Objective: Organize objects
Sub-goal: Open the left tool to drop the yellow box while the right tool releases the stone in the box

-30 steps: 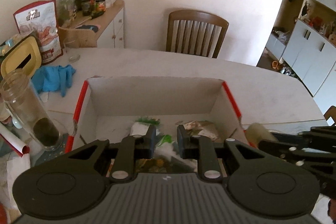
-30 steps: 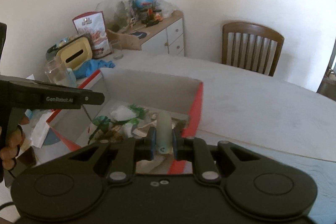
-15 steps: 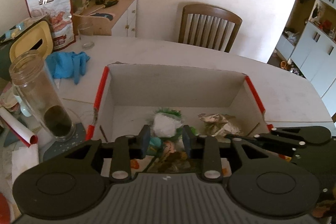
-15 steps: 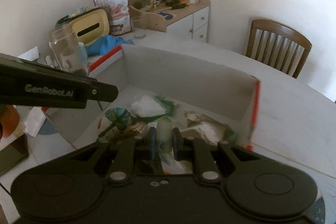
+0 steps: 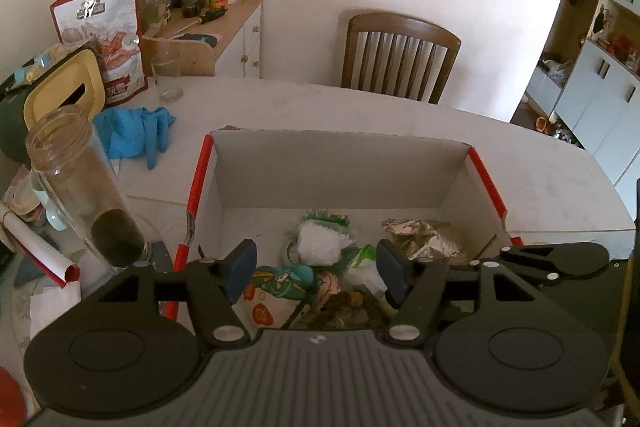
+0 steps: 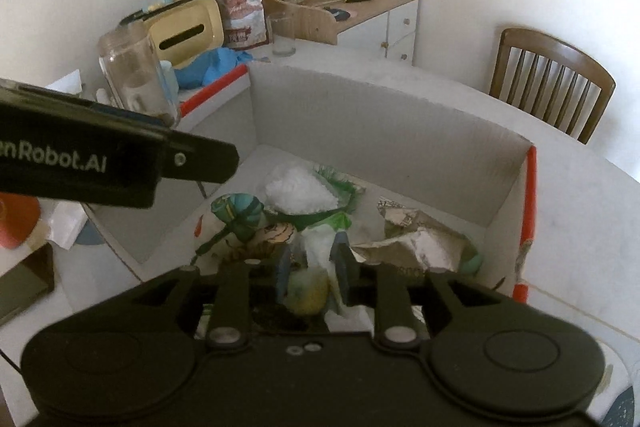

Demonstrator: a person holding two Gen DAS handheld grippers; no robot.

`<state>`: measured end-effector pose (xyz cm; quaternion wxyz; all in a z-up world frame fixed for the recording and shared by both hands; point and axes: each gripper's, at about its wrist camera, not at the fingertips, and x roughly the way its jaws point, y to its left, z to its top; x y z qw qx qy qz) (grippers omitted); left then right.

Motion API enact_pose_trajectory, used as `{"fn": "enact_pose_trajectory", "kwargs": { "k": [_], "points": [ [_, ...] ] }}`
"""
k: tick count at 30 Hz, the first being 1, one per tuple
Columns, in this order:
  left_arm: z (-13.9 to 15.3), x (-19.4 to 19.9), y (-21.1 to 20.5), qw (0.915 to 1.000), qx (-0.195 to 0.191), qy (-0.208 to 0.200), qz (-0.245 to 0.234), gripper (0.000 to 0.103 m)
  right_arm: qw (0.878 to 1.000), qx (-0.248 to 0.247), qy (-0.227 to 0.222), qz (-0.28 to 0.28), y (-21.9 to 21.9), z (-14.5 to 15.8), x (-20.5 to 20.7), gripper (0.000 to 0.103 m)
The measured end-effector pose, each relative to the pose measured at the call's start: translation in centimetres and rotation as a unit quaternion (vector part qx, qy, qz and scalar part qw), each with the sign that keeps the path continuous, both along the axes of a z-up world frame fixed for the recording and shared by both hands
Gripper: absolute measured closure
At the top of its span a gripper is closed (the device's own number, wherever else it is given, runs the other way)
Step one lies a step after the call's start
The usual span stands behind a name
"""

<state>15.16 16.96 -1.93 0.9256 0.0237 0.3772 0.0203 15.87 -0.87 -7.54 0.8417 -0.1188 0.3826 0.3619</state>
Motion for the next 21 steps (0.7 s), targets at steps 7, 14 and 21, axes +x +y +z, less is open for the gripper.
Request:
{"fn": "enact_pose_trajectory", "kwargs": {
  "k": [7, 14, 21],
  "points": [
    [0.7, -0.5, -1.5, 0.9999, 0.005, -0.008, -0.013, 0.032, 0.999, 0.031, -0.006, -0.008, -3.0, 2.2, -0.8, 0.063],
    [0.7, -0.8, -3.6, 0.9995, 0.01, -0.009, -0.03, 0.029, 0.997, 0.066, -0.028, -0.035, -7.7, 4.9, -1.7, 0.046],
    [0.6, -1.0, -5.8, 0.999, 0.013, -0.011, -0.042, 0.024, 0.993, 0.069, -0.044, -0.084, -13.5, 5.5, -1.5, 0.038]
  ]
}}
